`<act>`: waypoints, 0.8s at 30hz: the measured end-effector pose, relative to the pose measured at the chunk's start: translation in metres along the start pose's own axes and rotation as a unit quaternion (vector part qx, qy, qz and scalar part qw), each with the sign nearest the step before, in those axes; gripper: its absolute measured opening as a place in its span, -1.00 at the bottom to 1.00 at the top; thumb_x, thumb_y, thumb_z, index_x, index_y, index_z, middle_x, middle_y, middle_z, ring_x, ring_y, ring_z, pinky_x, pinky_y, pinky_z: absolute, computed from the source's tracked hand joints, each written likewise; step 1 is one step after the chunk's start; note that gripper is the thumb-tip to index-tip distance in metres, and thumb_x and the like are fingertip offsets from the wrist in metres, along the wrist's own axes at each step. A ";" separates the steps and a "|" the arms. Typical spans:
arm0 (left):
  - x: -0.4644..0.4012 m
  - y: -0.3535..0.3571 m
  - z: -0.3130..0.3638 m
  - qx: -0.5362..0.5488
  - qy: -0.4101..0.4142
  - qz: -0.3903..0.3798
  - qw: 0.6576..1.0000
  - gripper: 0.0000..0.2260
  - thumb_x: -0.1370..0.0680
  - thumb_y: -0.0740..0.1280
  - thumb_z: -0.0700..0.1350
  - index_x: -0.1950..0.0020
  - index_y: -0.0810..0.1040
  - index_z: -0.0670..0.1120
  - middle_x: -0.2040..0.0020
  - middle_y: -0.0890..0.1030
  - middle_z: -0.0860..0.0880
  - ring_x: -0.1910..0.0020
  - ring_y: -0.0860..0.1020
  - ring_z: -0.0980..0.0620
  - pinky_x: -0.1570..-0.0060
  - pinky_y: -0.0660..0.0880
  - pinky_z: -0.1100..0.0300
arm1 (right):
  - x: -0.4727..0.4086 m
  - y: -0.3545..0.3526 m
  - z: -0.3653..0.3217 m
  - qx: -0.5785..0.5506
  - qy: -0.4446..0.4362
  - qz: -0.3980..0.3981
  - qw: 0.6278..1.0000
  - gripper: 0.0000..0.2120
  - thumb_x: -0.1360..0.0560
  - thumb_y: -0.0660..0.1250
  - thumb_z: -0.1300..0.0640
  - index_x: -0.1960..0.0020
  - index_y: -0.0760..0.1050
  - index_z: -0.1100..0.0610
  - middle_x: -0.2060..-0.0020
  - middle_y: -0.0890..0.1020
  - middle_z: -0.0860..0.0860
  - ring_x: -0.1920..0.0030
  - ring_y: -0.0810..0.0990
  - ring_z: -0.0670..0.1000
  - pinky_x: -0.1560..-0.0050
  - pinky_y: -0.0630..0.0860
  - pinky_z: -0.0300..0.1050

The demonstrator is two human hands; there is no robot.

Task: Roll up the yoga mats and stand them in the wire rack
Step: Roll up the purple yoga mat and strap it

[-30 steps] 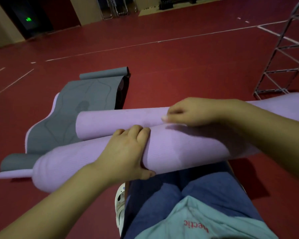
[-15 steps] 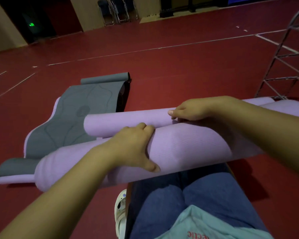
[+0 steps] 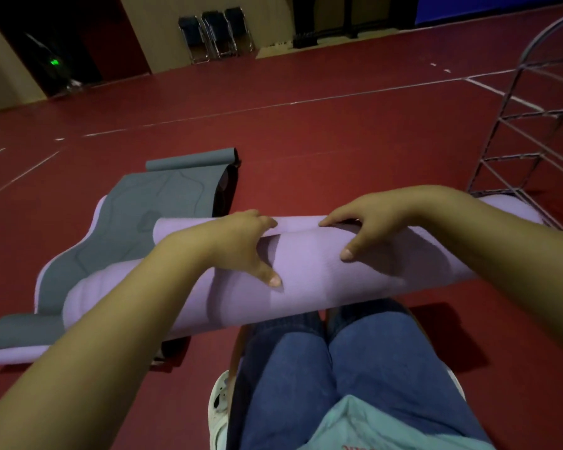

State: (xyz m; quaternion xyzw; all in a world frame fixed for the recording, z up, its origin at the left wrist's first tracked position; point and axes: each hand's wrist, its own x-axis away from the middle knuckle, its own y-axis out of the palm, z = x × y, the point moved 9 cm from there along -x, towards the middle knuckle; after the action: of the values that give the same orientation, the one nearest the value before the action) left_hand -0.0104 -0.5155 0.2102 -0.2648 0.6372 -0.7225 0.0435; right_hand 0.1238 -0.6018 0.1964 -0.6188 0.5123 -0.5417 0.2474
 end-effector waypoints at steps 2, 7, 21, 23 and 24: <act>0.004 -0.010 0.011 -0.037 0.011 0.050 0.998 -0.12 -0.28 0.51 0.23 -0.49 0.22 -0.01 -0.29 0.37 0.00 -0.23 0.41 -0.02 -0.19 0.38 0.15 | -0.010 -0.001 0.004 -0.040 0.018 -0.019 0.999 -0.38 -0.46 0.40 -0.08 -0.46 0.26 -0.11 -0.41 0.33 -0.09 -0.33 0.37 -0.01 -0.32 0.32 -0.09; 0.005 0.014 0.027 -0.096 0.020 0.112 0.989 -0.11 -0.19 0.47 0.34 -0.35 0.24 -0.05 -0.23 0.36 -0.05 -0.19 0.39 -0.09 -0.17 0.40 -0.05 | -0.030 0.000 0.013 -0.193 0.045 -0.034 0.980 -0.51 -0.51 0.36 0.13 -0.42 0.36 0.04 -0.32 0.42 -0.03 -0.23 0.44 0.01 -0.20 0.41 -0.11; 0.026 0.020 0.029 -0.173 0.025 0.211 0.962 -0.11 -0.02 0.42 0.32 -0.20 0.47 -0.19 0.07 0.57 -0.12 0.16 0.56 -0.15 0.24 0.43 0.01 | -0.020 -0.007 -0.006 -0.109 0.008 -0.038 0.993 -0.60 -0.41 0.41 -0.13 -0.21 0.50 -0.06 -0.06 0.58 -0.11 -0.10 0.58 0.01 -0.19 0.51 0.00; 0.036 0.018 0.032 -0.177 0.029 0.210 0.961 -0.12 -0.01 0.43 0.27 -0.21 0.46 -0.18 0.05 0.56 -0.12 0.14 0.55 -0.15 0.23 0.44 0.02 | -0.014 -0.004 -0.014 -0.115 -0.012 -0.046 0.992 -0.63 -0.42 0.41 -0.11 -0.19 0.51 -0.04 -0.03 0.59 -0.10 -0.07 0.57 -0.01 -0.18 0.51 -0.02; 0.043 0.017 0.033 -0.179 0.029 0.208 0.961 -0.13 -0.01 0.43 0.25 -0.22 0.46 -0.18 0.03 0.55 -0.11 0.13 0.55 -0.15 0.22 0.44 0.01 | -0.011 -0.004 -0.018 -0.116 -0.022 -0.047 0.992 -0.64 -0.42 0.42 -0.09 -0.18 0.51 -0.04 -0.01 0.60 -0.10 -0.05 0.57 -0.03 -0.17 0.50 -0.04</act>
State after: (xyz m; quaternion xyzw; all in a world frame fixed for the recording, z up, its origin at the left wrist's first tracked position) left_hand -0.0376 -0.5659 0.2100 -0.1086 0.7981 -0.5792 0.1257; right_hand 0.1101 -0.5863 0.2008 -0.6786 0.5363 -0.4758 0.1600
